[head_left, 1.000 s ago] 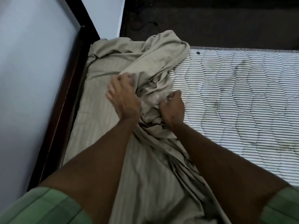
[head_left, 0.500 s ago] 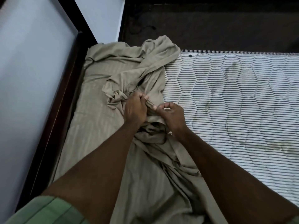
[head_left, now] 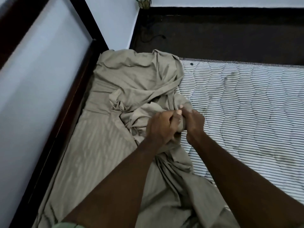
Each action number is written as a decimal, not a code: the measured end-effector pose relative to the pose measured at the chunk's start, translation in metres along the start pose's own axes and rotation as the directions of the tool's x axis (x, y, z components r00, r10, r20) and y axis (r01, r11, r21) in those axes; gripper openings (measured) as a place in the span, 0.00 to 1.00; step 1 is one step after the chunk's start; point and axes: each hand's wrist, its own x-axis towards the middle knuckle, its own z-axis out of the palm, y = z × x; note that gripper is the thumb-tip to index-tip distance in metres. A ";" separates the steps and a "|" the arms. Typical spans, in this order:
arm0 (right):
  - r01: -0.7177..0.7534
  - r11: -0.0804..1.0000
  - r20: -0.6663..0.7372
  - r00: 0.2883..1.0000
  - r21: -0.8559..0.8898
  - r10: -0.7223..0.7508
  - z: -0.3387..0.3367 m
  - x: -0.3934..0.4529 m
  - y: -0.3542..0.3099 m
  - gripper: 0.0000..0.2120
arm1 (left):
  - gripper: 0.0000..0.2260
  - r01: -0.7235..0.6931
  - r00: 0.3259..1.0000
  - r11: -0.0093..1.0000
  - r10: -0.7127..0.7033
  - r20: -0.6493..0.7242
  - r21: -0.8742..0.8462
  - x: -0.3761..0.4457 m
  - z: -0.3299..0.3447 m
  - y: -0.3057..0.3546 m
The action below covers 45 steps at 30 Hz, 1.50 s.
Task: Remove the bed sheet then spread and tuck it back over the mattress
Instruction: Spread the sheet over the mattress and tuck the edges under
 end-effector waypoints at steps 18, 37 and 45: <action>0.596 0.765 0.606 0.710 -0.245 -0.358 -0.040 -0.048 0.016 0.04 | 0.18 0.499 0.856 0.737 -0.502 -0.124 0.456 0.032 0.014 0.023; -0.491 0.757 0.440 0.847 0.431 0.299 -0.089 0.018 -0.012 0.16 | 0.20 0.356 0.723 0.929 -0.342 0.600 0.100 0.009 0.044 0.051; -0.487 0.854 0.446 0.816 0.185 0.368 -0.087 0.027 -0.008 0.14 | 0.08 0.353 0.933 0.927 -0.358 0.023 0.128 0.022 0.068 0.048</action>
